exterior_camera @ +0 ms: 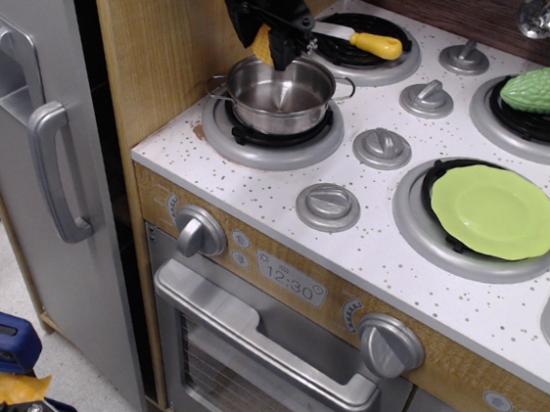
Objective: Put corn in pan which is on stove
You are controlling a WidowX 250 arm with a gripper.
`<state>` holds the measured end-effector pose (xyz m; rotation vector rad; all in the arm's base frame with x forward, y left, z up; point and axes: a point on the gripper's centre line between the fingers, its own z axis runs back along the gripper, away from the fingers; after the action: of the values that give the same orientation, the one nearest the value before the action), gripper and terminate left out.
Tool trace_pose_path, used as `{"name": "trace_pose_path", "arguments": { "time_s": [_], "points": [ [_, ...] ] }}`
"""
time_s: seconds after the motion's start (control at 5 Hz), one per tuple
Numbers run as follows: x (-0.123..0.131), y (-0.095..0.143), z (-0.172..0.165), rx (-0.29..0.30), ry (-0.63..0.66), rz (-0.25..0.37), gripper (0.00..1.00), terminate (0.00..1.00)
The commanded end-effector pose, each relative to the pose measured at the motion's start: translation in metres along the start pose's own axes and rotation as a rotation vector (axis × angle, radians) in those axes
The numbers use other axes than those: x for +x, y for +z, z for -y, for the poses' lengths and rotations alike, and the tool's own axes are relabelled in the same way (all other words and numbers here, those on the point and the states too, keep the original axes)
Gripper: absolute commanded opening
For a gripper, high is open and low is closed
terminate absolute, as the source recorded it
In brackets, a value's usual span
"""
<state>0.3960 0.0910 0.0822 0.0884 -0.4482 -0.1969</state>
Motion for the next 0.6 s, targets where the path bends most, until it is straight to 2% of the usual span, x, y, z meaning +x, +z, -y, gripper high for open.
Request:
{"name": "trace_pose_path", "arguments": {
  "time_s": [0.0,0.2,0.4],
  "points": [
    [0.0030,-0.0006,-0.0205,-0.028,-0.012,0.068,1.00,0.00],
    [0.0024,-0.0057,-0.0186,-0.031,-0.017,0.100,1.00,0.00],
    [0.0024,-0.0057,-0.0186,-0.031,-0.017,0.100,1.00,0.00]
  ]
}}
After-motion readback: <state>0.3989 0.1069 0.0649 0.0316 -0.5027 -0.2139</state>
